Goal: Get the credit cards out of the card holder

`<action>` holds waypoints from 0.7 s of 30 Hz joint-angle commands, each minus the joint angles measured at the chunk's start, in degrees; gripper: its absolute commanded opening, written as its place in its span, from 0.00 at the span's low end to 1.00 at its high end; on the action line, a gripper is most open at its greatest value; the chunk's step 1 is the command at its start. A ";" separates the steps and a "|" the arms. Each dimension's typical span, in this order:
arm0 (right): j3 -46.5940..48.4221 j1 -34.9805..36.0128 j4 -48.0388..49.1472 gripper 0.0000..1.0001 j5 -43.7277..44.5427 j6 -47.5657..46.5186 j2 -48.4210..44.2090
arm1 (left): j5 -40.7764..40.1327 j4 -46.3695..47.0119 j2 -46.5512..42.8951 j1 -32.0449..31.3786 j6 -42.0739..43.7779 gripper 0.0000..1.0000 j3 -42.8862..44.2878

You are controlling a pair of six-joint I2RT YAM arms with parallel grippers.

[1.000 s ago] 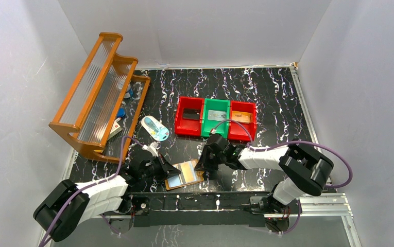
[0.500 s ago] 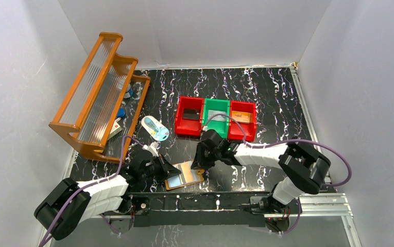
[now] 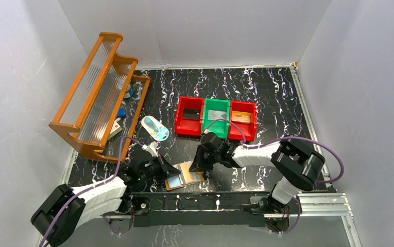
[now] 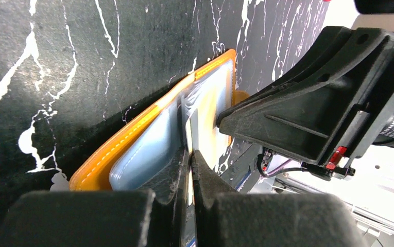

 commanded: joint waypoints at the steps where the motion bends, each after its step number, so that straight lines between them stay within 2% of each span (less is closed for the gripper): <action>1: -6.27 0.32 -7.36 0.17 6.64 1.85 1.46 | -0.96 -4.77 -2.52 0.14 1.36 0.01 -0.76; 6: -6.26 0.18 -6.82 0.17 6.54 2.22 1.88 | -0.78 -5.30 -3.16 0.10 1.19 0.03 -1.21; 15: -6.35 0.05 -6.11 0.16 6.01 2.43 2.76 | -1.38 -7.26 -5.85 0.09 1.01 0.13 -1.73; 21: -6.37 0.05 -5.42 0.16 5.45 2.52 2.75 | -0.51 -4.87 -4.78 0.12 0.81 0.14 -1.83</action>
